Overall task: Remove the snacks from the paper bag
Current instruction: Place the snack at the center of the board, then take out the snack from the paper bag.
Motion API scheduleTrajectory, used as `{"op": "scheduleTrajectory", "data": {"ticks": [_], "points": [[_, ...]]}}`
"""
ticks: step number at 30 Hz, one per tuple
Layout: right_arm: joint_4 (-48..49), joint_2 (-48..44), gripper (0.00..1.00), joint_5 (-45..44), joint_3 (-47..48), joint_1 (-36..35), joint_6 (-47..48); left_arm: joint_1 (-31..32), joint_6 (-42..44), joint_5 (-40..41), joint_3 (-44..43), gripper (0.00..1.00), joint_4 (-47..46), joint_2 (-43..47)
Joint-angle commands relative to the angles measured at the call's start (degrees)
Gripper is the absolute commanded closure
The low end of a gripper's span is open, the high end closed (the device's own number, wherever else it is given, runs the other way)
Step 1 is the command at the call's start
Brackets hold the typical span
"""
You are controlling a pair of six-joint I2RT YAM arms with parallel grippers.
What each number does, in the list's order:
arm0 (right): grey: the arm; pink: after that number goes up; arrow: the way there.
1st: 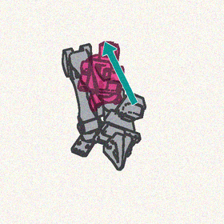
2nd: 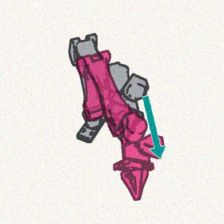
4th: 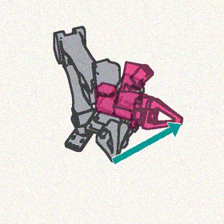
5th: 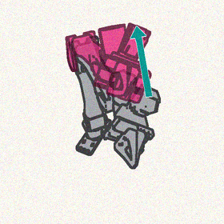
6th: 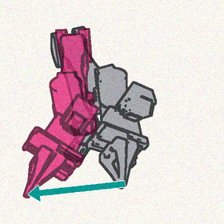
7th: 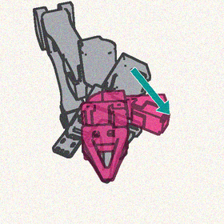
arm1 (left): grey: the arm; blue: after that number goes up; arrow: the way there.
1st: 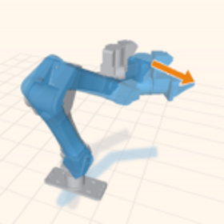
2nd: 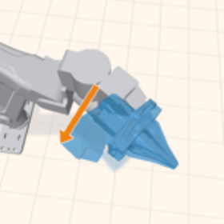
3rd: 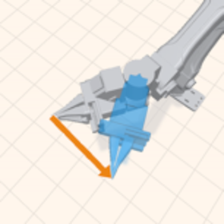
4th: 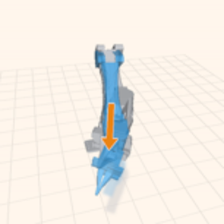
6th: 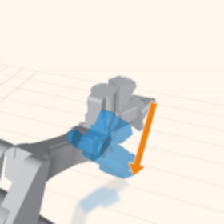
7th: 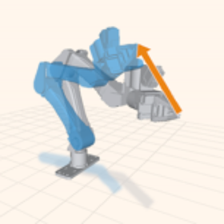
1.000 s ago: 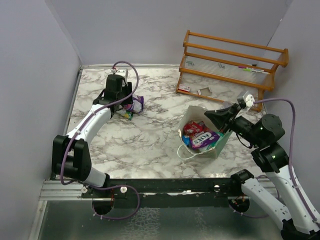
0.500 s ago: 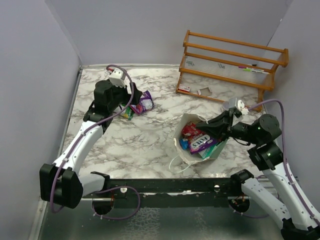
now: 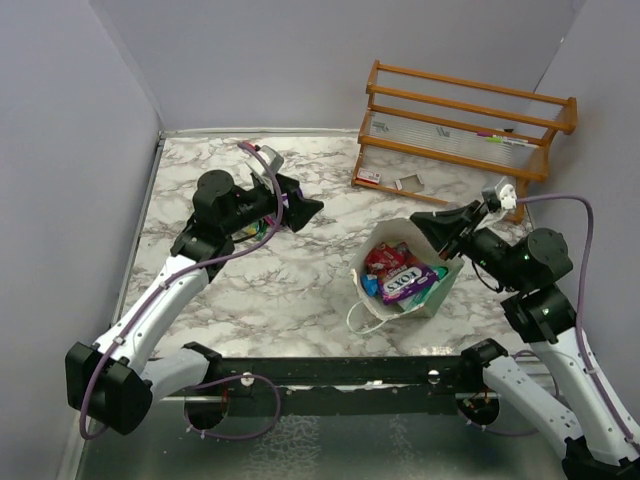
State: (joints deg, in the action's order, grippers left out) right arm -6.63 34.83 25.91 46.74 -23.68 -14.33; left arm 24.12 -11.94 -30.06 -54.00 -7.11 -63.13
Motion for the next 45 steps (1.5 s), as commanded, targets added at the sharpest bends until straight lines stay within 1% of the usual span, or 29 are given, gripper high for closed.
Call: {"op": "scheduleTrajectory", "data": {"ticks": [1,4,7,10,13,15,17,20,22,23,25,28,30,33,37,39,42,43,45], "points": [[-3.79,2.06,0.98,-19.22,6.89,-0.31,0.94,-0.05,0.64,-1.7,-1.58,0.16,-1.8,2.09],[-4.1,4.57,0.98,-25.77,10.84,-0.31,5.15,0.05,0.6,-0.84,-1.08,0.16,-1.32,3.55],[-3.34,8.38,0.98,-28.61,14.34,-0.31,11.17,0.05,1.21,0.24,-0.55,0.16,-0.35,5.04],[-3.11,11.61,0.98,-28.89,17.85,-0.31,15.22,0.05,1.56,0.61,-0.37,0.16,0.78,6.2],[-1.61,13.21,0.98,-27.88,19.34,-0.31,17.15,0.17,1.73,0.66,0.31,0.16,1.41,7.93],[-1.83,14.07,0.98,-23.77,20.15,-0.31,17.59,0.12,2.03,0.55,0.65,0.16,2.01,8.97],[-2.46,14.15,0.98,-16.16,19.74,-0.31,17.62,0.16,2.63,0.24,0.94,0.15,3.02,10.09],[-1.01,12.85,0.98,1.52,15.95,-0.31,17.27,0.1,3.52,0.02,1.73,0.15,3.98,11.97],[-0.68,12.59,0.98,13.53,13.51,-0.31,15.4,0.11,3.81,-0.07,2.29,0.14,4.47,12.96],[-0.37,12.68,0.98,18.22,12.18,-0.31,14.33,0.13,3.89,-0.2,2.39,0.14,4.95,13.29],[1.38,13.21,0.98,24.11,9.09,-0.31,10.83,0.13,3.99,-1.02,2.52,0.14,5.82,13.91],[3.81,13.92,0.98,28.52,5.82,-0.31,6.85,0.13,3.56,-2.06,3.35,0.14,6.61,14.79],[7.65,14.23,0.98,30.16,4.0,-0.31,3.69,0.14,2.34,-3.45,4.47,0.14,5.85,15.4],[11.93,15.17,0.98,33.54,3.54,-0.31,0.19,0.2,-1.09,-7.43,6.53,0.14,3.07,16.0],[12.49,17.69,0.98,37.55,3.92,-0.31,-1.88,1.99,-5.73,-10.33,9.86,0.15,-3.07,17.42],[15.26,19.19,0.98,41.22,3.37,-0.31,-6.08,3.76,-6.39,-10.22,11.89,0.15,-5.77,18.43],[23.29,19.76,0.98,46.75,0.99,-0.48,-15.18,5.97,-5.87,-8.44,14.32,0.16,-7.23,20.04],[24.68,19.35,0.98,47.14,0.29,-0.49,-17.09,6.47,-5.65,-7.75,15.19,0.17,-7.54,20.39],[23.48,17.81,0.98,46.44,-0.38,-0.49,-17.57,7.33,-5.08,-6.46,17.01,0.18,-8.08,20.92]]}}
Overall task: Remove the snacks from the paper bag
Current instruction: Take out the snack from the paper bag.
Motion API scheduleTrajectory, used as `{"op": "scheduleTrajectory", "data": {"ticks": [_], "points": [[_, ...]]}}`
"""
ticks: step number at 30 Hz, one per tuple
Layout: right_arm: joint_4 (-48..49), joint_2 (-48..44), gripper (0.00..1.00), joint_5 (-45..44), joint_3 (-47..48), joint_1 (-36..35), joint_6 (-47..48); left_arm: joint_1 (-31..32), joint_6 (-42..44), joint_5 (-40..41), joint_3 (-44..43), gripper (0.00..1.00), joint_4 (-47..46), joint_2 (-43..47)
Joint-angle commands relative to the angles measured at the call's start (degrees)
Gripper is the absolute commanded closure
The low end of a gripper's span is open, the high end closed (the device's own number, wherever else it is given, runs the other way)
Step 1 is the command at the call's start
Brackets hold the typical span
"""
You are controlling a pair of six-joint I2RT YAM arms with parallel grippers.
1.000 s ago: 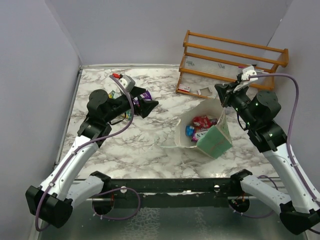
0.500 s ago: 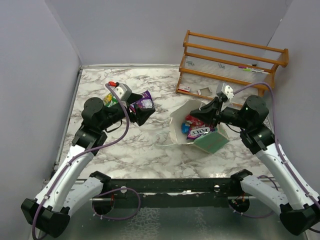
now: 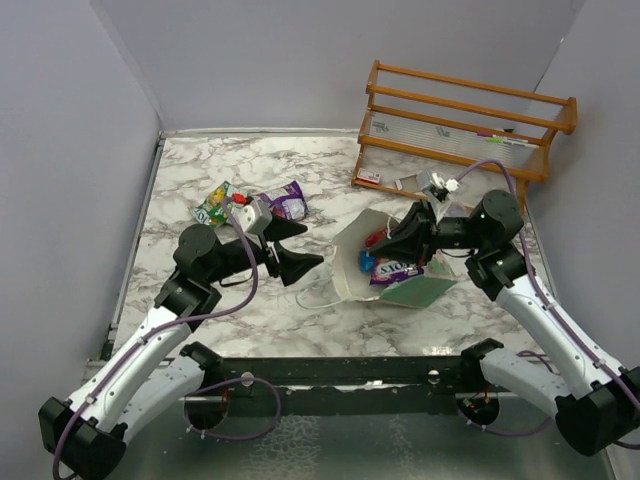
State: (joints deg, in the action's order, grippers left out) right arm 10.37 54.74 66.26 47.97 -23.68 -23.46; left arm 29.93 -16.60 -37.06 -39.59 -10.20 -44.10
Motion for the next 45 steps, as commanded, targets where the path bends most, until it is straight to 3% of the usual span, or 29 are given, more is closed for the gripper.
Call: {"op": "scheduleTrajectory", "data": {"ticks": [1,6,11,16,20,25,30,32,40,45], "points": [[5.63,-2.75,0.98,5.73,-1.83,-0.49,-8.59,2.12,-0.01,1.15,3.34,0.19,-4.99,1.89],[6.24,-3.22,0.98,6.41,-6.34,-1.43,-14.3,8.79,1.71,6.65,5.18,0.24,-4.44,0.18],[1.74,-6.76,0.98,2.34,-9.95,-2.94,-13.36,17.05,-0.29,15.65,7.15,0.27,-8.29,-2.81],[0.78,-8.22,0.98,-2.83,-10.2,-2.95,-11.43,26.75,-2.98,31.05,7.13,0.35,-11.09,-8.62],[3.99,-7.84,0.98,-0.96,-10.41,-2.95,-11.84,32.73,-2.83,45.36,3.13,0.42,-9.92,-14.08],[0.87,-6.9,0.98,-3.4,-6.89,-2.95,-10.25,33.44,-3.4,45.72,3.87,0.45,-14.54,-18.85],[-14.43,-6.14,0.9,-21.28,1.74,-2.95,-4.12,33.52,-3.76,44.47,5.1,0.45,-15.3,-20.88],[-17.48,-4.56,0.89,-24.33,5.36,-2.95,-2.62,33.57,-3.98,43.66,4.82,0.46,-14.76,-21.86],[-18.59,7.64,0.93,-19.08,16.16,-3.07,-3.59,34.04,-5.58,42.51,7.49,0.47,-17.66,-21.74],[-19.37,11.55,0.94,-16.33,19.15,-7.21,-3.24,34.55,-6.32,44.46,10.89,0.48,-18.57,-19.01]]}}
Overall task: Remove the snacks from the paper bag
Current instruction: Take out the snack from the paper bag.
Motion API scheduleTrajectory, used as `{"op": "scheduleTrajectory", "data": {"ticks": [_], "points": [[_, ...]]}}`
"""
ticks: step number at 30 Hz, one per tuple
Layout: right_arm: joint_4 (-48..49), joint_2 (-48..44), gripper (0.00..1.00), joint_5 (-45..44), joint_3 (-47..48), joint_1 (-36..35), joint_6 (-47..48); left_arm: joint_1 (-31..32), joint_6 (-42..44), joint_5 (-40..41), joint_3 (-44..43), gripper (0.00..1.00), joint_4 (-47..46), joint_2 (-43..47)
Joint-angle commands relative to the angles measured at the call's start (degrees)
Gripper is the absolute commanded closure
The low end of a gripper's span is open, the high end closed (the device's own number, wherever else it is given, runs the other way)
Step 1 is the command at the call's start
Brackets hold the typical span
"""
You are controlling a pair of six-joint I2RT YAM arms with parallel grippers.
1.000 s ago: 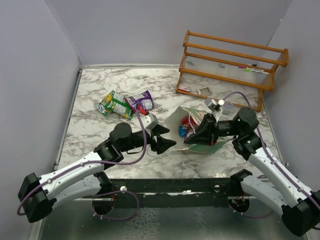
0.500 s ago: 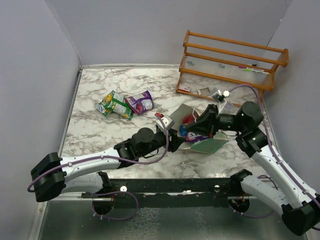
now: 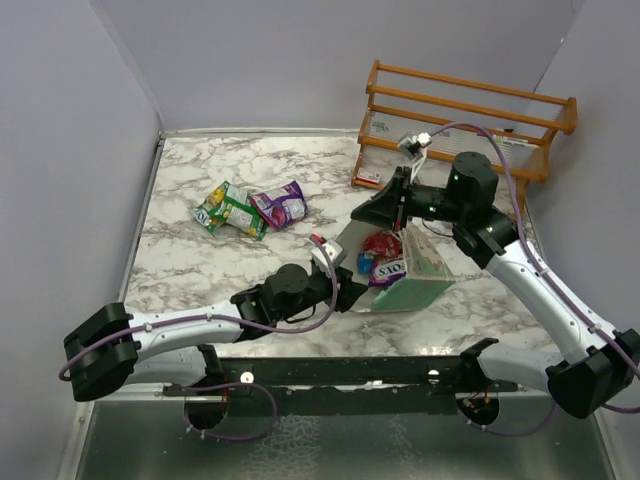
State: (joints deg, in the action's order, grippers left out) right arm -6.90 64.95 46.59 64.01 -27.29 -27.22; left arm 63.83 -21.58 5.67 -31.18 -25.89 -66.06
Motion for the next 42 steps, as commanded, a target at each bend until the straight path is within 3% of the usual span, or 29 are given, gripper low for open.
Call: {"op": "scheduleTrajectory", "data": {"ticks": [1,5,11,22,28,34,42], "points": [[-1.82,1.52,0.93,4.58,2.95,-4.59,0.65,0.61,-1.25,2.53,2.99,0.48,-2.47,3.71],[-0.98,1.56,0.94,9.41,0.49,-6.38,0.55,0.71,1.12,4.61,4.73,0.47,-0.99,6.74],[-4.87,-0.88,0.94,7.68,-1.32,-6.5,2.71,0.68,8.07,6.15,2.9,0.42,-0.04,6.88],[-7.17,-5.34,0.95,5.41,-0.8,-6.48,5.93,0.72,26.98,7.84,-4.61,0.41,-2.65,-5.6],[-7.48,-6.24,0.98,5.08,-0.65,-6.46,6.64,0.69,37.29,7.71,-7.42,0.29,-5.68,-13.44],[-6.08,-7.03,0.98,5.96,-1.15,-6.47,6.24,0.19,43.5,8.84,-8.91,0.2,-9.81,-19.38],[-7.13,-8.35,0.98,6.05,-0.86,-6.51,6.52,-1.46,45.53,5.88,-13.96,0.18,-8.98,-27.8]]}}
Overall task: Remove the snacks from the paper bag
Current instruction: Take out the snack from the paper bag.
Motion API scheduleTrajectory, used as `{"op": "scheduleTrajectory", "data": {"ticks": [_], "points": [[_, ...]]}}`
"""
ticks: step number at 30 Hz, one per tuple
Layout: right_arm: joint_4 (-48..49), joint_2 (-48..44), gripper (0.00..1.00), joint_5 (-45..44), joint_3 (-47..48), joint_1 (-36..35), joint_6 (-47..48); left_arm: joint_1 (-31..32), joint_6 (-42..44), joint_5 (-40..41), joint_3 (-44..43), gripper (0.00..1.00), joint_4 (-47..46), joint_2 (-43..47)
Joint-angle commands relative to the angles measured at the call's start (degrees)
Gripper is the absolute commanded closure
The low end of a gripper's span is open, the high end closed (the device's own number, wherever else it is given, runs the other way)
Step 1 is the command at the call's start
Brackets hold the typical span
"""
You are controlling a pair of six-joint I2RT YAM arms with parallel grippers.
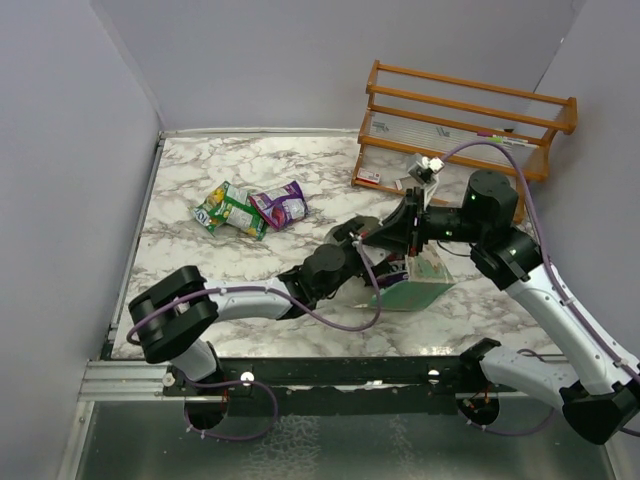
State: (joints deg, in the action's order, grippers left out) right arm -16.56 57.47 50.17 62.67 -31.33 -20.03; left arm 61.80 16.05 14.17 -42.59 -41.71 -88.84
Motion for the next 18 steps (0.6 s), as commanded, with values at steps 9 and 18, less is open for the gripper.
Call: {"op": "scheduleTrajectory", "data": {"ticks": [9,18], "points": [[2.0,-2.5,0.98,1.25,0.96,-2.42,-0.4,-0.43,7.3,-3.27,-4.8,0.23,8.19,-11.73],[0.32,-5.19,0.98,-10.22,-0.02,-2.42,-0.77,-0.5,4.32,-5.12,-3.55,0.8,9.54,-4.81]]}}
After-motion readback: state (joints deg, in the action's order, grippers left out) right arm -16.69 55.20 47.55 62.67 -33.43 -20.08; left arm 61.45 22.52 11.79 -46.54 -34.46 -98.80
